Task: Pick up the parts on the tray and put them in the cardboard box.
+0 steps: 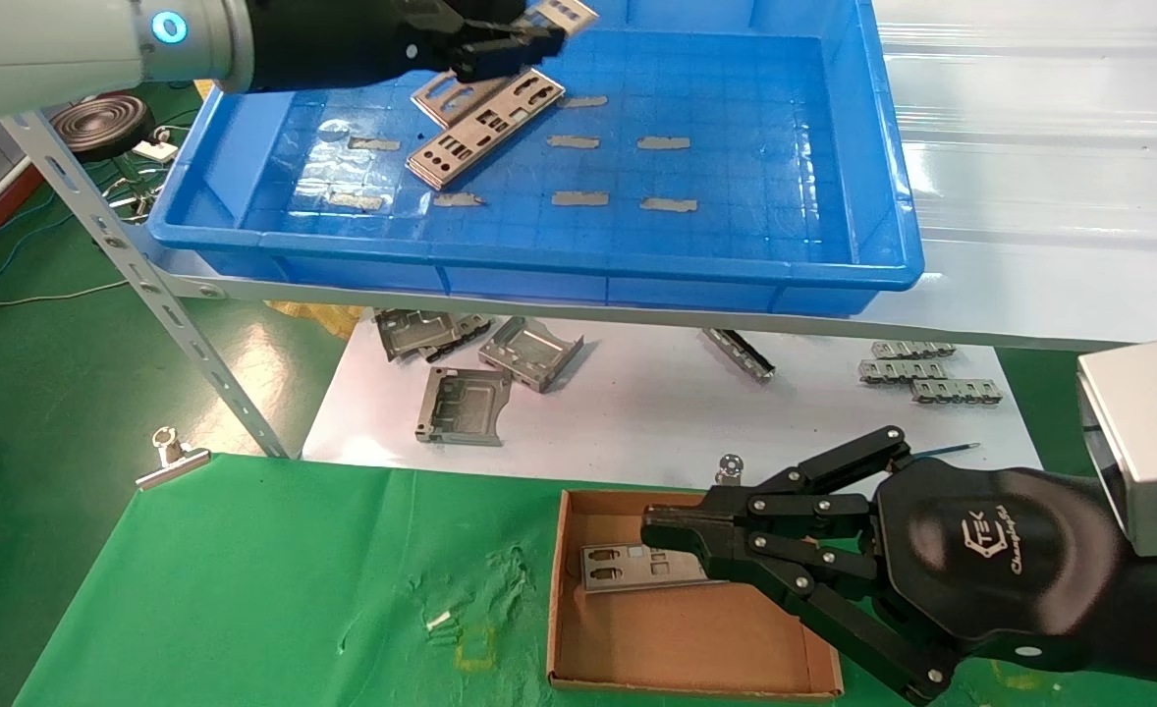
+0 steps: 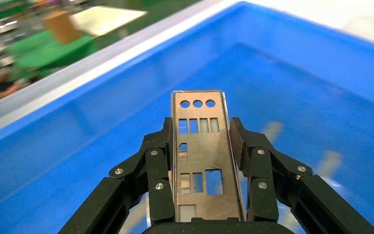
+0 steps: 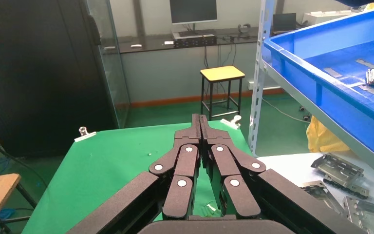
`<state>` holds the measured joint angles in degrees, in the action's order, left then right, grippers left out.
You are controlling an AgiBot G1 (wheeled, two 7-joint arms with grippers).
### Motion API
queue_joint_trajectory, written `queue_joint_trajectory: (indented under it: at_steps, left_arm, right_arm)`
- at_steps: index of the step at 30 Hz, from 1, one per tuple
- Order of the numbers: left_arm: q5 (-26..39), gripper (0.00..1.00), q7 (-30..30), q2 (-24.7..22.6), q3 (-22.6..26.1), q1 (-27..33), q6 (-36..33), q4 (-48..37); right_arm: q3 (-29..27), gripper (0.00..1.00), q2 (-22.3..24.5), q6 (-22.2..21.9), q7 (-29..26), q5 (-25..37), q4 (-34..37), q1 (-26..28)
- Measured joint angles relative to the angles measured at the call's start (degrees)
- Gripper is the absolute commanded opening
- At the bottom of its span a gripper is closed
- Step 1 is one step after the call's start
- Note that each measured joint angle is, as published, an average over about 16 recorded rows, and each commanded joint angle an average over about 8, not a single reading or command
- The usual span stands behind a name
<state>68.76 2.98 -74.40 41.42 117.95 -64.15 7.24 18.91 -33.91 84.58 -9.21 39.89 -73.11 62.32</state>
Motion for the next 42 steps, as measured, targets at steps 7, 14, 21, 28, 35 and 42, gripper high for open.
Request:
queue_joint_trajectory:
  at_steps: [7,14,21,28,35,42]
  left_arm:
    - [-1.9,0.0,-4.1,3.3,-0.5,-0.5,-14.9,1.8]
    - [-4.5,0.0,-8.1,7.4,0.6,-3.5,-25.1,7.5]
    - [-8.3,0.0,-11.5,11.1,4.2,-8.9,-27.4,16.0]
    - [-11.1,0.0,-18.6,11.1,7.3,-15.6,-24.8,20.5]
    - [-11.2,0.0,-27.9,5.9,8.6,-21.8,-19.5,18.0]
    - [-9.9,0.0,-35.5,-0.1,9.6,-26.9,-12.9,13.9]
  right_arm:
    - [0.0,1.0,0.0,0.0,0.0,0.0,0.0,0.0]
    - [0.0,1.0,0.0,0.0,0.0,0.0,0.0,0.0]
    - [0.0,1.0,0.0,0.0,0.0,0.0,0.0,0.0]
    - [0.0,1.0,0.0,0.0,0.0,0.0,0.0,0.0]
    - [0.1,1.0,0.0,0.0,0.0,0.0,0.0,0.0]
    - [0.1,1.0,0.0,0.0,0.0,0.0,0.0,0.0]
